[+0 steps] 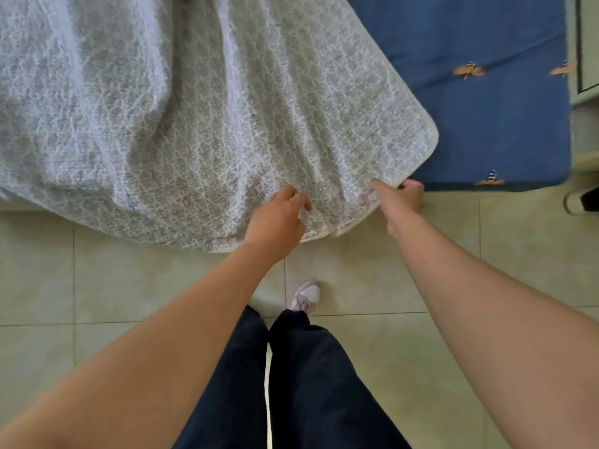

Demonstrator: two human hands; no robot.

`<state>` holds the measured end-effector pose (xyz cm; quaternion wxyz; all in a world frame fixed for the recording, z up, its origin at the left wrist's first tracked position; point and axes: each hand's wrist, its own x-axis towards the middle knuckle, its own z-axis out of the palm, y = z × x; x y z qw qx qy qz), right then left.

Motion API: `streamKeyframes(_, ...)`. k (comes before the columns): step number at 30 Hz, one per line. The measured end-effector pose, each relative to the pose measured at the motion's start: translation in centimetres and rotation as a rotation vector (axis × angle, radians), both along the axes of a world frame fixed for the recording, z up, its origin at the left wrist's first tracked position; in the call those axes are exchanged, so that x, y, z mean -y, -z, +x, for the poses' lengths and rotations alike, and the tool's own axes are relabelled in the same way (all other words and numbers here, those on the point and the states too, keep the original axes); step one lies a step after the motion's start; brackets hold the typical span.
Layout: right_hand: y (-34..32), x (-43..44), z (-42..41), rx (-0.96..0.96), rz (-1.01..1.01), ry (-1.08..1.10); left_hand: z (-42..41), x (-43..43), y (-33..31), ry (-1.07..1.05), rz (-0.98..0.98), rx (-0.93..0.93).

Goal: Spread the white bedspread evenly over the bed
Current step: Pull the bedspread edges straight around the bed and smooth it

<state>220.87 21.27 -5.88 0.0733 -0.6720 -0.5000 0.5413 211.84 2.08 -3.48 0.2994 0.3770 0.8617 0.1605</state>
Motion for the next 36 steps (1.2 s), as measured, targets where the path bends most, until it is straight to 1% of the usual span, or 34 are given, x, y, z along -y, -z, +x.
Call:
streamKeyframes(2, -0.8, -2.7, -0.2, 0.07, 0.112, -0.074, 0.1, -2.8, -0.4, 0.011, 0.089, -0.036)
streamKeyframes(4, -1.2, -5.8, -0.7, 0.159, 0.183, -0.189, -0.2, -5.3, -0.1, -0.017, 0.113, -0.022)
streamKeyframes(6, -1.4, -8.1, -1.5, 0.2, 0.192, -0.289, -0.3, -7.3, 0.6, -0.07, 0.1, 0.017)
streamKeyframes(10, -1.6, -11.1, -3.5, 0.198, 0.182, -0.39, 0.4, -12.3, 1.5, -0.182, 0.084, 0.115)
streamKeyframes(13, -1.8, -12.8, -6.4, 0.215, 0.164, -0.511, 0.3, -16.0, 1.8, -0.214, 0.099, 0.122)
streamKeyframes(17, -1.8, -15.4, -11.6, 0.235, 0.212, -0.72, -1.2, -19.3, 2.6, -0.293, 0.089, 0.11)
streamKeyframes(19, -1.3, -16.7, -14.6, 0.242, 0.227, -0.824, -2.4, -20.7, 3.1, -0.335, 0.067, 0.137)
streamKeyframes(22, -1.0, -18.0, -17.7, 0.228, 0.169, -0.952, -2.6, -22.0, 3.2, -0.368, 0.03, 0.152)
streamKeyframes(27, -0.2, -20.5, -21.9, 0.307, 0.114, -1.145, -2.3, -24.8, 3.6, -0.437, -0.023, 0.123)
streamKeyframes(31, 0.5, -21.6, -24.1, 0.296, 0.096, -1.212, -1.8, -27.3, 3.7, -0.592, -0.129, 0.01)
streamKeyframes(34, 0.9, -22.1, -25.6, 0.281, 0.085, -1.268, -2.6, -28.9, 4.0, -0.687, -0.171, 0.052)
streamKeyframes(36, 1.2, -22.8, -25.9, 0.301, 0.09, -1.36, -2.7, -29.8, 4.3, -0.729, -0.219, 0.042)
